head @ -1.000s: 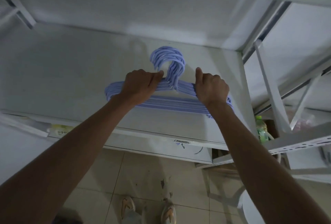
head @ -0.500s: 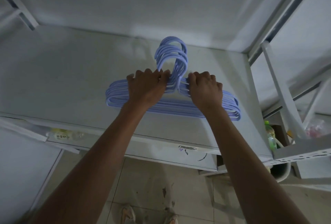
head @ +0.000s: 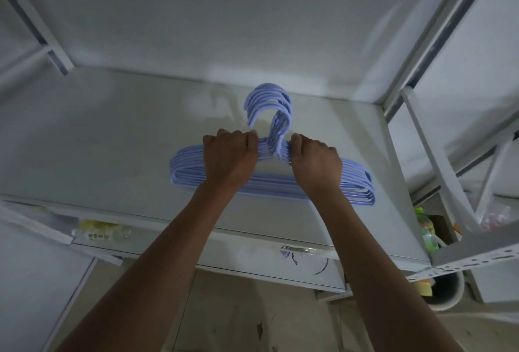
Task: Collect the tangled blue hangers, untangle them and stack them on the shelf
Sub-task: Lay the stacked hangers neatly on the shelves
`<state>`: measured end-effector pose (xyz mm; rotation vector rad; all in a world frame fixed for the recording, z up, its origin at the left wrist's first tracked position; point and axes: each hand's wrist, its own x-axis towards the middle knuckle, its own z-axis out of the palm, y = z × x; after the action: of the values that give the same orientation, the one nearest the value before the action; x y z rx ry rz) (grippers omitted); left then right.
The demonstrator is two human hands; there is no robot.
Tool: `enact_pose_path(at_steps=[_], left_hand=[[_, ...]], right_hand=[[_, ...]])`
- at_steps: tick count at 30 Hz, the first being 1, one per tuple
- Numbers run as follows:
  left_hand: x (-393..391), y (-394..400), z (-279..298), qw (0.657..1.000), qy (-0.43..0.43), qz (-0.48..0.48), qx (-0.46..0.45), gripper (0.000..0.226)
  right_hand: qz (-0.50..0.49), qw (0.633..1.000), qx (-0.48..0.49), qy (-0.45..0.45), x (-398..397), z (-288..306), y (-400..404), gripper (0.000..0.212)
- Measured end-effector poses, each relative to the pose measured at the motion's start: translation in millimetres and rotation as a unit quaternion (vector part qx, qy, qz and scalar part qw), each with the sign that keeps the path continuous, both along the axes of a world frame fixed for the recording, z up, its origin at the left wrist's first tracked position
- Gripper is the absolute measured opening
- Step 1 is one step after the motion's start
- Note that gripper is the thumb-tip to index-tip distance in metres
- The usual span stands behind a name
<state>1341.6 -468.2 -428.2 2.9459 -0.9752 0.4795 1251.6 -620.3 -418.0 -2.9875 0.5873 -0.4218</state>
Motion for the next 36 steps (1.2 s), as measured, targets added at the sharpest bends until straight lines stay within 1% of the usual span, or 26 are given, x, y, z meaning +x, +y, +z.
enact_pose_path(at_steps=[2, 3, 5, 8, 9, 11, 12, 13, 14, 16, 17, 18, 19, 20, 21, 22, 25, 26, 29, 33, 36], left_hand=[[-1.8, -4.2, -1.0, 0.999, 0.012, 0.034, -0.008, 0.046], [-2.2, -4.8, -2.1, 0.999, 0.009, 0.039, 0.003, 0.045], [-2.1, -5.2, -1.0, 0.999, 0.002, 0.035, 0.033, 0.046], [2.2, -3.8, 2.5, 0.999, 0.018, 0.023, 0.036, 0.044], [3.1, -3.4, 1.3, 1.000, 0.010, 0.010, 0.021, 0.040], [2.0, 4.2, -4.0, 0.996, -0.015, -0.052, -0.070, 0.027], [1.3, 11.0, -8.6, 0.987, -0.027, -0.086, -0.129, 0.034], [1.6, 18.2, -13.1, 0.978, -0.025, -0.118, -0.168, 0.043], [2.8, 24.6, -15.6, 0.973, -0.021, -0.145, -0.179, 0.048], [7.4, 33.2, -17.5, 0.970, -0.022, -0.188, -0.152, 0.053], [10.3, 33.9, -17.8, 0.971, -0.030, -0.190, -0.140, 0.055], [12.2, 32.8, -16.6, 0.972, -0.038, -0.186, -0.135, 0.058], [13.1, 30.4, -15.2, 0.974, -0.046, -0.178, -0.132, 0.062], [13.6, 27.7, -14.7, 0.976, -0.057, -0.166, -0.126, 0.067], [13.6, 24.9, -14.8, 0.979, -0.064, -0.155, -0.115, 0.071], [14.3, 23.4, -14.7, 0.981, -0.069, -0.147, -0.106, 0.075], [15.7, 23.1, -13.5, 0.985, -0.068, -0.135, -0.088, 0.080], [14.8, 23.1, -13.1, 0.985, -0.067, -0.137, -0.085, 0.080], [10.7, 26.4, -16.7, 0.979, -0.074, -0.159, -0.100, 0.073], [5.9, 32.2, -16.9, 0.971, -0.053, -0.190, -0.135, 0.062], [5.6, 30.7, -12.7, 0.971, -0.036, -0.195, -0.131, 0.063]], right_hand=[[-0.031, 0.999, 0.010, -0.026, 1.0, -3.3, -1.8, 0.021], [-0.030, 0.999, -0.002, -0.030, 1.3, -5.5, -1.2, 0.020], [-0.033, 0.999, -0.020, -0.025, 2.1, -7.2, 0.7, 0.016], [-0.038, 0.998, -0.035, -0.043, 3.8, -6.5, 1.5, 0.012], [-0.041, 0.997, -0.032, -0.052, 3.3, -7.2, 1.6, 0.013], [-0.029, 0.997, -0.030, -0.069, 1.1, -7.6, 0.4, 0.020], [-0.015, 0.997, -0.032, -0.074, -1.2, -8.6, 0.4, 0.024], [-0.004, 0.996, -0.044, -0.076, -3.8, -9.8, -1.1, 0.029], [0.001, 0.996, -0.057, -0.073, -4.9, -10.2, -2.9, 0.035], [0.013, 0.994, -0.078, -0.070, -4.9, -11.3, -6.2, 0.044], [0.022, 0.994, -0.078, -0.075, -4.7, -11.6, -7.2, 0.040], [0.035, 0.994, -0.069, -0.082, -5.4, -12.6, -9.2, 0.024], [0.047, 0.992, -0.048, -0.109, -4.8, -13.8, -11.0, 0.015], [0.038, 0.992, -0.005, -0.124, -5.1, -12.8, -12.7, 0.041], [0.047, 0.991, 0.012, -0.127, -6.2, -16.4, -16.4, 0.054], [0.067, 0.990, 0.012, -0.125, -7.9, -14.9, -18.7, 0.059], [0.156, 0.979, -0.040, -0.124, -12.6, -16.6, -31.2, 0.063], [0.178, 0.977, -0.050, -0.107, -14.0, -14.7, -34.6, 0.065], [0.229, 0.965, -0.080, -0.105, -15.5, -17.8, -44.5, 0.068], [0.214, 0.968, -0.073, -0.109, -18.0, -19.1, -37.1, 0.066], [0.199, 0.973, -0.055, -0.102, -15.8, -17.1, -32.7, 0.061]])
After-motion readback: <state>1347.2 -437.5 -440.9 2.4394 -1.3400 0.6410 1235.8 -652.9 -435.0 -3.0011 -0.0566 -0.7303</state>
